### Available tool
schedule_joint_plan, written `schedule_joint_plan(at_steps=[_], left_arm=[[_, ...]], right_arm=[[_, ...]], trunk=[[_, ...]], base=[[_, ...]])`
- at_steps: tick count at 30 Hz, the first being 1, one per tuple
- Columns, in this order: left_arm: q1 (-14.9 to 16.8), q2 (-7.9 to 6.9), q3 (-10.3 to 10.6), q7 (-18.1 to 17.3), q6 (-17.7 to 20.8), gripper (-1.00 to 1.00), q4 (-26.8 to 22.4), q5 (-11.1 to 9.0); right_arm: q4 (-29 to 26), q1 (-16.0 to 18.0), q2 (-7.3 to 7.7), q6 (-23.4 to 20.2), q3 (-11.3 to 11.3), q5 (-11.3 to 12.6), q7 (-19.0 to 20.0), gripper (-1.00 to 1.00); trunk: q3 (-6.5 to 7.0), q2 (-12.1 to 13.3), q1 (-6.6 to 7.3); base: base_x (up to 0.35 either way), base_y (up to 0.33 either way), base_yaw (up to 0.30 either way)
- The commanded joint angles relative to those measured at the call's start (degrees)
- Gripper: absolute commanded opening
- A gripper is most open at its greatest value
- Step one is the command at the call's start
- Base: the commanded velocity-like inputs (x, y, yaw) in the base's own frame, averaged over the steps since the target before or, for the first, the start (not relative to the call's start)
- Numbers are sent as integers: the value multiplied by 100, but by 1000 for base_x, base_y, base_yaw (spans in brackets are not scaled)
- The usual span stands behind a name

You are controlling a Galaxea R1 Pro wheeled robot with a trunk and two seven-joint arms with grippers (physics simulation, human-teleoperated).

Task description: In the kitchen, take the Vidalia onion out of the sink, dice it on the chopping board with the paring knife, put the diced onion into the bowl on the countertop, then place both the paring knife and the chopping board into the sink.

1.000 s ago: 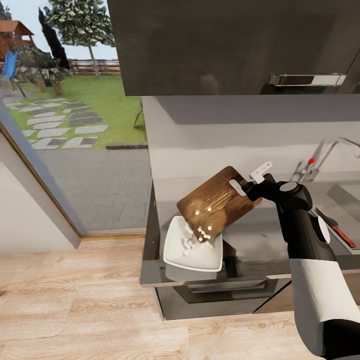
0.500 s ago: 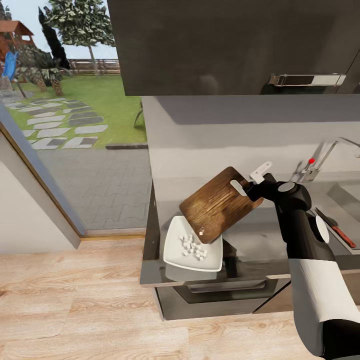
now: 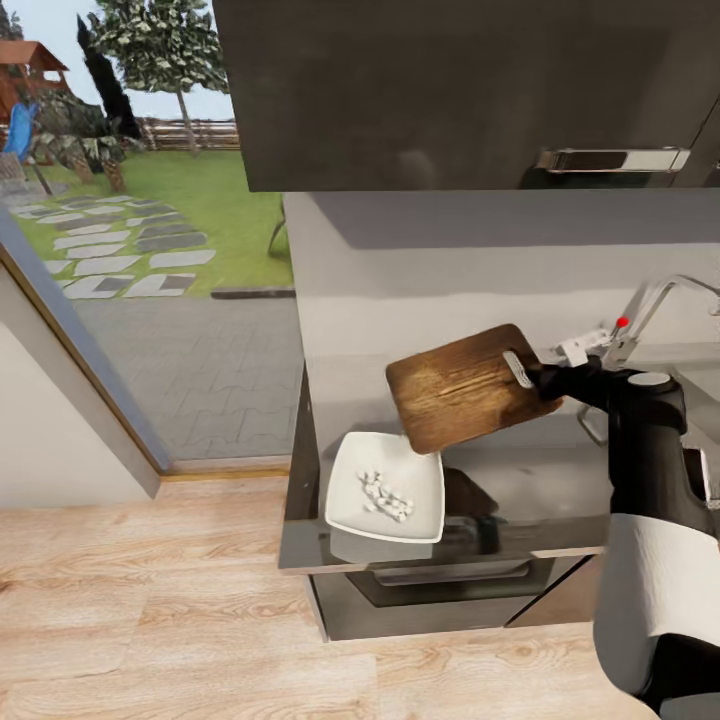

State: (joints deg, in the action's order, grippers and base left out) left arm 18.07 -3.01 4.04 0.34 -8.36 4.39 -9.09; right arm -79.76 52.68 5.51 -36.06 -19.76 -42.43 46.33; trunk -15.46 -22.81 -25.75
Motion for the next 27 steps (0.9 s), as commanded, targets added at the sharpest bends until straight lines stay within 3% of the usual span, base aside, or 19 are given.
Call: schedule_joint_plan(at_steps=[1,4,7,15,27], left_arm=[[12,3,45,2,-43,100,27,-49],[12,8,45,2,-43,100,27,-49],[12,11,45,2,-43,100,27,-49],[12,11,45,2,-43,100,27,-49],[12,10,45,2,-43,100,27,-49]], right_arm=[[-5,5,11,-109,-146,69,60,-100],[-8,5,24,-282,-559,159,55,-100],[-10,5,28,-350,-715,179,47,-100],[-13,5,29,-804,-724,135,32,-100],[-13,4,5,-857,-705,67,-8,-100]], trunk=[[-11,-11,-3],[-11,-11,-3],[-11,-11,-3],[-11,-11,-3],[-11,-11,-3]], base=[[0,-142,0],[0,-241,0],[0,-302,0],[0,-319,0],[0,-322,0]])
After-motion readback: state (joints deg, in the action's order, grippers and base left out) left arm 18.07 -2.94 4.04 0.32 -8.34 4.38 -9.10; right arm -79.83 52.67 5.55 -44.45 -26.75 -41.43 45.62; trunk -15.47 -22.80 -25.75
